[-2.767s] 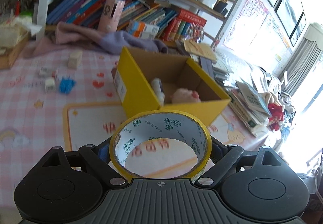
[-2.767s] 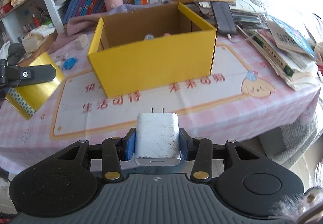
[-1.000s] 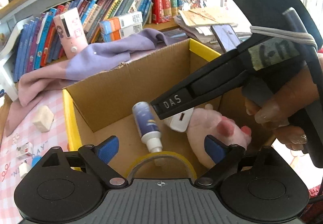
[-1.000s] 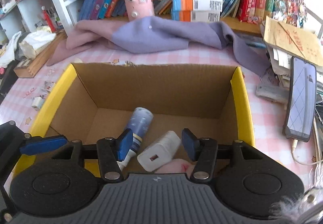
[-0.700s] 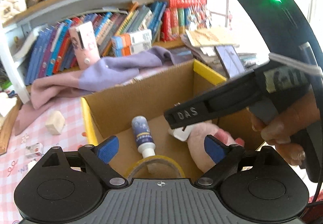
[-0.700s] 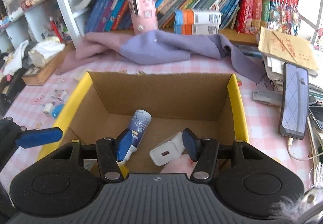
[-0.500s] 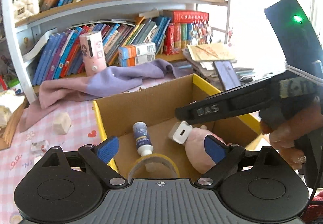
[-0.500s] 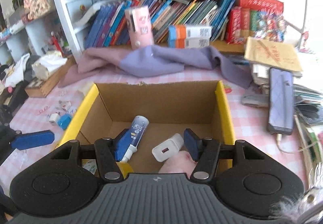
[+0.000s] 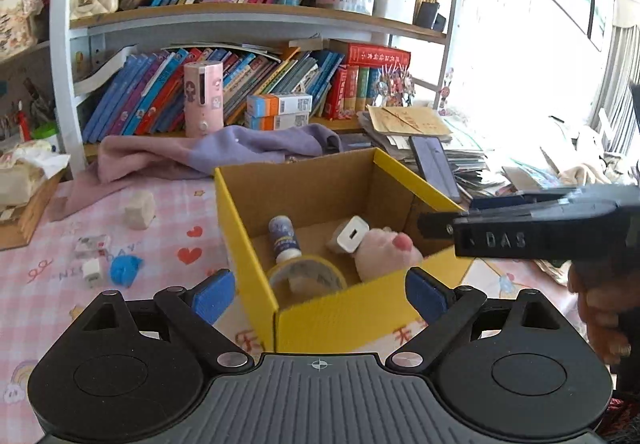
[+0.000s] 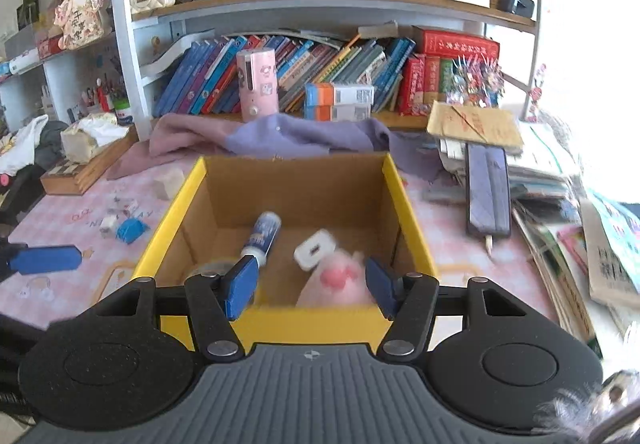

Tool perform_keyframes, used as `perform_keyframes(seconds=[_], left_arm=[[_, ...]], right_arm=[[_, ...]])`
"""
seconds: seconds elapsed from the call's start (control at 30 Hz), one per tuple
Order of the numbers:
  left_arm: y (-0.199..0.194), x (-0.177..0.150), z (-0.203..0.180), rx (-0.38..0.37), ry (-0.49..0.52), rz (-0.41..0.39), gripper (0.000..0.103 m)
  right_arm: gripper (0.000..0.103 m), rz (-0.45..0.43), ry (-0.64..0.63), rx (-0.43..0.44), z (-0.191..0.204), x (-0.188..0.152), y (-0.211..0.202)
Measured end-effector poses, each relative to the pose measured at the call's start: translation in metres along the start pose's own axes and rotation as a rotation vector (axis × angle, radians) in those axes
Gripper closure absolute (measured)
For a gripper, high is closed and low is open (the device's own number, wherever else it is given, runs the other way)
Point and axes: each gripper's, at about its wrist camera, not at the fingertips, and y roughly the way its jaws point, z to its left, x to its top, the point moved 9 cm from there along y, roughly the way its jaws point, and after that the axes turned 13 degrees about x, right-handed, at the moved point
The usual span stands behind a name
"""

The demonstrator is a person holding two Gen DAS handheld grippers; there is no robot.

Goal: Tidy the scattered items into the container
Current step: 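Withdraw both tools from the box toward the blue bag and white adapter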

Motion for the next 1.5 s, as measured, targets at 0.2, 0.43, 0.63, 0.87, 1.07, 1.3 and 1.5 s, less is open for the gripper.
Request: perform_keyframes(seconds=[0.2,0.43,0.63,0.87,1.07,1.3,1.5], left_arm=[[-0.026,-0.028,0.020,-0.017,-0.007,0.025,0.009],[-0.059,-0.061,0.046,-0.024,-0.002,0.054,0.009],[-0.082,-0.088,0.069,-0.005,0.007,0.086,0.007],[-0.101,-0.109,0.103,0.040,-0.023,0.117,0.003],[-0.111,-0.120,0.134,0.103,-0.064,0.136,0.003],[-0.118,-0.129,0.164,0.157,-0.098,0.148,0.003],[-0.113,-0.139,0.188,0.216,-0.134,0.197,0.003]], right_arm=[[0.045,0.012,0.023,-0.047,0.032,-0.033,-0.020],[0.044,0.025,0.029,-0.070,0.076,-0.066,-0.044],[0.043,0.045,0.034,-0.060,0.114,-0.091,-0.051],[0.041,0.085,0.020,-0.015,0.159,-0.108,-0.045],[0.040,0.110,-0.019,0.027,0.191,-0.109,-0.035],[0.038,0.137,-0.070,0.073,0.225,-0.109,-0.020],[0.035,0.177,-0.118,0.105,0.248,-0.109,-0.008]])
